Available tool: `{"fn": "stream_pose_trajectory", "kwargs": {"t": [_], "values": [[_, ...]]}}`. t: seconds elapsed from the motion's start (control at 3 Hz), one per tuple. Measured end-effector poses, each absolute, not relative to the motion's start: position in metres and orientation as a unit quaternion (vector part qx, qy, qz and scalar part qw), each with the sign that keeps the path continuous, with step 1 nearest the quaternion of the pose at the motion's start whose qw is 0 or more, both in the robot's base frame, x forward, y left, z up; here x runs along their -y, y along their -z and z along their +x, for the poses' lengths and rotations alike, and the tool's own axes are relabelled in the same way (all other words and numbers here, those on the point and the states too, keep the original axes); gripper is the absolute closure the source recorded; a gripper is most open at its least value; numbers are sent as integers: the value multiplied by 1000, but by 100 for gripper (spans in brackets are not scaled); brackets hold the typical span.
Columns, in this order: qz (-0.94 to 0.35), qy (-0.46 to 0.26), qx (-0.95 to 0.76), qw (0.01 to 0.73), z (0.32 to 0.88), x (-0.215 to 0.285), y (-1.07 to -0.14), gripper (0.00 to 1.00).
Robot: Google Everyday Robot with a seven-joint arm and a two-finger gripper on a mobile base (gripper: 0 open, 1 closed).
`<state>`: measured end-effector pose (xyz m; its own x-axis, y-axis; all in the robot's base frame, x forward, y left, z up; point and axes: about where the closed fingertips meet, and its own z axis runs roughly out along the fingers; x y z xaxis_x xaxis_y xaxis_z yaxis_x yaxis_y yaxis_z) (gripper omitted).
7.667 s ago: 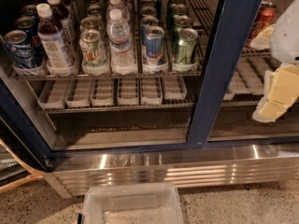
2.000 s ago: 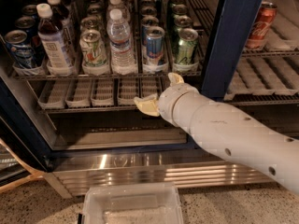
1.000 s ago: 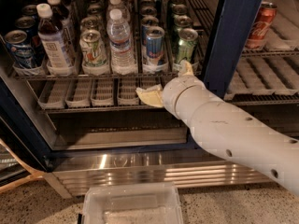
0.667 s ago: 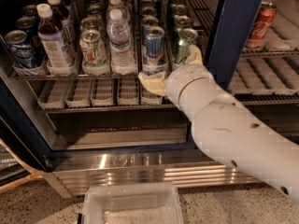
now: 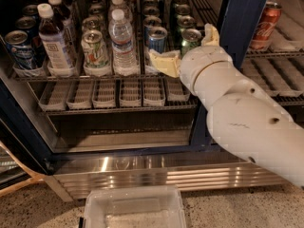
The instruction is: Pick green can from top shelf of fridge
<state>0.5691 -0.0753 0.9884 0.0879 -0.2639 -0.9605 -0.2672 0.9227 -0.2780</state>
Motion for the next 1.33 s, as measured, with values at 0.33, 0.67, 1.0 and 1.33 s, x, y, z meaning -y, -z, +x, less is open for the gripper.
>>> {"fn": "stream_pose_trajectory", "kwargs": {"t": [0.33,0.67,1.0,1.33], "values": [[-189,-20,-697,691,574,87,-969,22],[-191,-36,-723,663,578,92,-944,22],[-198,-45,-738,643,584,94,-928,21],[-209,-49,-742,635,598,91,-923,20]]}}
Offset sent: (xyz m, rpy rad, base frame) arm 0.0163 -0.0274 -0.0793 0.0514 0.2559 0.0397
